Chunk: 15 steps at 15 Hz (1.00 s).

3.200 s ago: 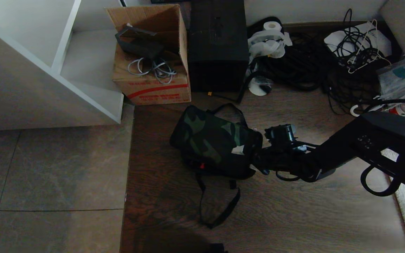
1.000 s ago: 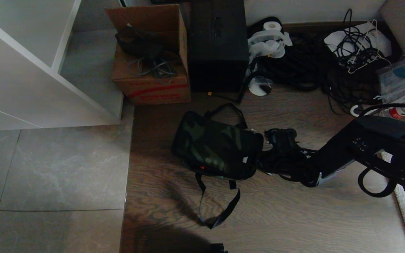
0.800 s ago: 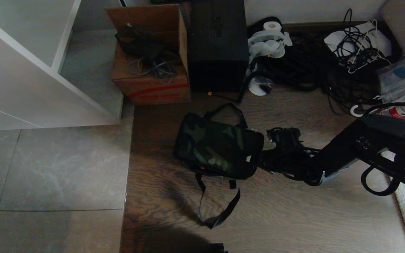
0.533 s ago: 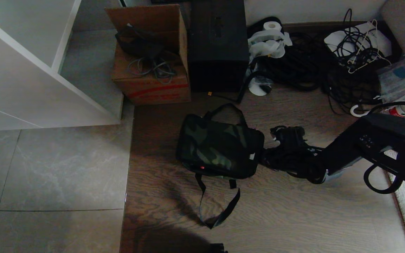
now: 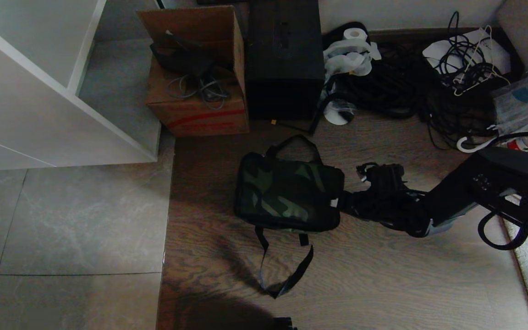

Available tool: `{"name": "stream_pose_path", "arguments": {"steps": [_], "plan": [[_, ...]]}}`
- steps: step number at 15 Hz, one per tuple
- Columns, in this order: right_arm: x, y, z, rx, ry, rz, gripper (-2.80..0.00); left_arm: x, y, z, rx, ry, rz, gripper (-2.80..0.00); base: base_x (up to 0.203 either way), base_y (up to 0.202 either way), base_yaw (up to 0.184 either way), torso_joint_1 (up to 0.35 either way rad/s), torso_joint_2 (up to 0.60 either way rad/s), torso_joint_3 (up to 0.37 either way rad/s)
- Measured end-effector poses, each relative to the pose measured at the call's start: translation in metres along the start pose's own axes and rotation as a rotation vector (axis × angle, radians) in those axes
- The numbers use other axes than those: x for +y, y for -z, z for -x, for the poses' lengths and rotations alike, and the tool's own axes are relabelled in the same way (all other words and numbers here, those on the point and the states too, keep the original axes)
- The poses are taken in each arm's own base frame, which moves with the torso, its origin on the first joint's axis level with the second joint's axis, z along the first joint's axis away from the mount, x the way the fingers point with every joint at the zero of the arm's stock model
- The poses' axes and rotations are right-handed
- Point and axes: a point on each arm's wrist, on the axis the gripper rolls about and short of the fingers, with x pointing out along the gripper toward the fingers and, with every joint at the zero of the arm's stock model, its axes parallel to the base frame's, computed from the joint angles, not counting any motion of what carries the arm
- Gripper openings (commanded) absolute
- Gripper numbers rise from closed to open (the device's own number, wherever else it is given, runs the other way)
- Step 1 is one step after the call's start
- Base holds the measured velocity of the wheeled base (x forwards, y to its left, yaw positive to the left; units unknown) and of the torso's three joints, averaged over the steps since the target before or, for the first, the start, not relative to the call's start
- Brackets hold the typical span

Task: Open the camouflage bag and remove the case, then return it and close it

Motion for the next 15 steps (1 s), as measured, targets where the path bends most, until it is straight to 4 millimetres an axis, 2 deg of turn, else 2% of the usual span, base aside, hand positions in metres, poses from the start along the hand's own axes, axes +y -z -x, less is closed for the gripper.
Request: {"name": "stream_pose_path", "arguments": {"steps": [8,9,15], "plan": [[-0.0026,-0.0085,0.0006,-0.024,0.004,0.030,-2.80,0.0000,0.0000,0.0000,0.000,0.000,0.000,-2.80,0.000,0.000,0.000,0.000,0.00,0.000],[-0.0023,-0.0079,0.0009,-0.020,0.005,0.042,0.00,0.0000,0.0000,0.0000,0.000,0.000,0.000,-2.80,0.000,0.000,0.000,0.000,0.00,0.000],[-0.0030,-0.0015,0.0015,0.019,0.024,0.078,0.00,0.0000,0.0000,0.0000,0.000,0.001,0.001,-2.80,0.000,0.000,0.000,0.000,0.00,0.000]]}}
